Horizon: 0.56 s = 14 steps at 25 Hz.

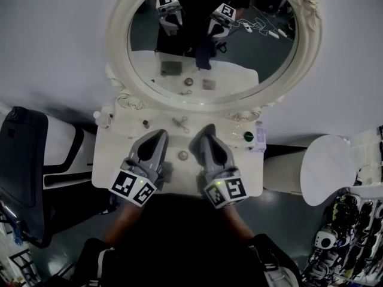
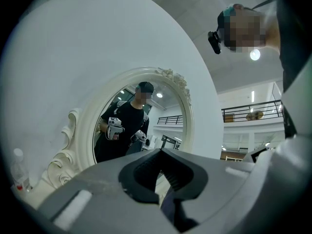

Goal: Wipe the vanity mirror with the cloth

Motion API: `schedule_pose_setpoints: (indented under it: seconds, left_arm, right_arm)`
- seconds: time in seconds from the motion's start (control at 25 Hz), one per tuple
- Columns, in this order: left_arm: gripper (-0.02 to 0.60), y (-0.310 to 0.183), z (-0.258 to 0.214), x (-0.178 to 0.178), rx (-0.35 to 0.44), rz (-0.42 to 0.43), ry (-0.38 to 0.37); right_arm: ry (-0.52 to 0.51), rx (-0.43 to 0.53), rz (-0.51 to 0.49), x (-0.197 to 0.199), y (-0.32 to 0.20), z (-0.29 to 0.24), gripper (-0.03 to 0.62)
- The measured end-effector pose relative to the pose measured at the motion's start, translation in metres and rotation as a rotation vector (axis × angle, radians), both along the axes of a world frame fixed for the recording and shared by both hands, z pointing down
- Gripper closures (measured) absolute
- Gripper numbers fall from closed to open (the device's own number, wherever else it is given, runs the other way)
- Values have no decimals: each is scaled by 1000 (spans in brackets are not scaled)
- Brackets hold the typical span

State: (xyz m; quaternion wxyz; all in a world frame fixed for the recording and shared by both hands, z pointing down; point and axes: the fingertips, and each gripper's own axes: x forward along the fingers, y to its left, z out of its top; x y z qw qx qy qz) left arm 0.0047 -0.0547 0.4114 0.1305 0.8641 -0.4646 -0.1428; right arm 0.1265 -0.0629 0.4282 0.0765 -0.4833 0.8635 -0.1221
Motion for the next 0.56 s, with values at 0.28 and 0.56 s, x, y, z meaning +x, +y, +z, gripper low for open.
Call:
schedule_pose_setpoints:
  seconds: [0.28,0.56]
  left_arm:
    - [577,0,0,2,1,12,-4]
    - [577,0,-1,3,1,17,-2]
  right_arm:
    - [-8,9,-12,-2,2,-1,574]
    - [-4,5,-13,-3,4,-2,574]
